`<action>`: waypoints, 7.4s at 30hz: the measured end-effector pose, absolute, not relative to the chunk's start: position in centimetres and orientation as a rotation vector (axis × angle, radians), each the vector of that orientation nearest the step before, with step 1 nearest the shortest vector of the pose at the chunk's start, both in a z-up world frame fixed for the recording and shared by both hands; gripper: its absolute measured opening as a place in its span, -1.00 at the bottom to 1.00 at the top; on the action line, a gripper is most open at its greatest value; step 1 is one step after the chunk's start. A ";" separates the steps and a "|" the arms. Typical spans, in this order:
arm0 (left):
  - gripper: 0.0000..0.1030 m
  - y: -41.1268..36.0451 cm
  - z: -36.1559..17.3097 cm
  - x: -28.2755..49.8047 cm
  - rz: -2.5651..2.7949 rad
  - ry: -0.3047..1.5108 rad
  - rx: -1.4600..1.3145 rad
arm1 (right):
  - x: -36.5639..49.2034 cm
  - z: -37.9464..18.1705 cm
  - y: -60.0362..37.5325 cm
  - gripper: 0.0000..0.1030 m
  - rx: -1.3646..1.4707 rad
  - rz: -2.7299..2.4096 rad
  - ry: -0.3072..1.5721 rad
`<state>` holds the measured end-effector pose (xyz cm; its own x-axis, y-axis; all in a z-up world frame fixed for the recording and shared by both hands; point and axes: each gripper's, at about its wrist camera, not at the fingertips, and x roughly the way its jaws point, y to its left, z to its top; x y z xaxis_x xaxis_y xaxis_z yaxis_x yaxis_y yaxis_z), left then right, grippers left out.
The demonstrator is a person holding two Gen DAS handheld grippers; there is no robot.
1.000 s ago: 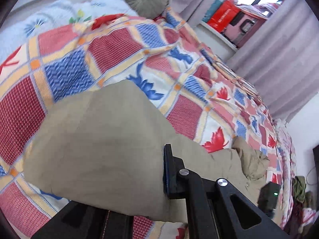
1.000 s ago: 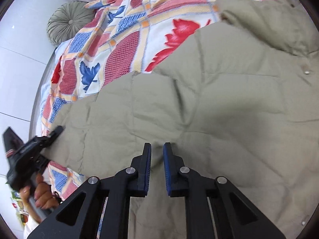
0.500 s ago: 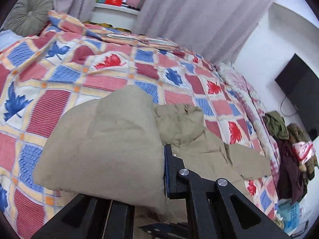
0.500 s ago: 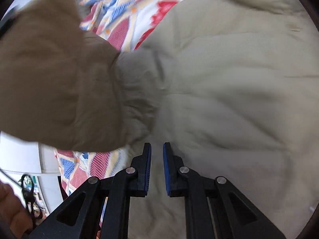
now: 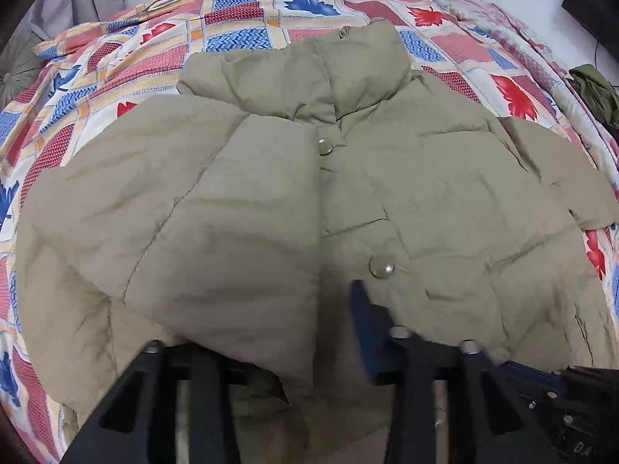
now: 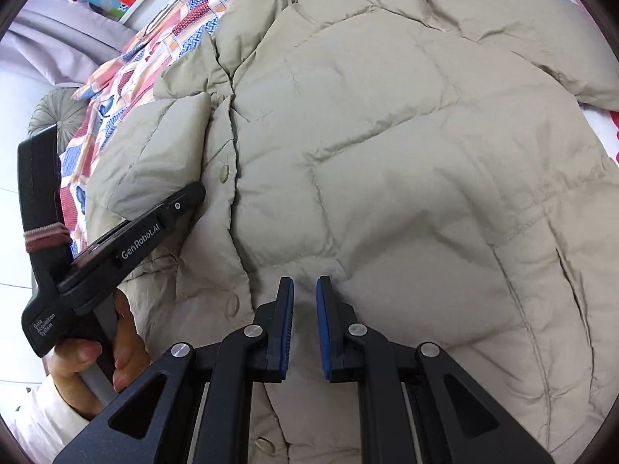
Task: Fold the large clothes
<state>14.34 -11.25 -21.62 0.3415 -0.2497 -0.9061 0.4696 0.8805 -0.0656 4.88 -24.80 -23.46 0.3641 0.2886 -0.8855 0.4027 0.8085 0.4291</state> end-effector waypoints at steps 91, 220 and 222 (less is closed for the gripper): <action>0.19 9.2 -21.0 27.9 -0.081 1.065 0.062 | 11.2 -24.5 -28.2 -0.72 0.703 -0.246 1.121; 1.00 -1.6 -16.6 11.3 -0.147 1.164 0.103 | 15.6 -16.7 -31.2 -0.83 0.695 0.210 1.010; 1.00 -0.4 -16.9 11.4 -0.141 1.169 0.087 | 15.7 -19.4 -30.2 -0.83 0.697 0.176 1.077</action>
<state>11.38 -0.44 -16.91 0.3835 -0.0651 -0.9212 0.1552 0.9879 -0.0052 15.73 -30.19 -19.35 0.4831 0.4567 -0.7470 0.1951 0.7756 0.6004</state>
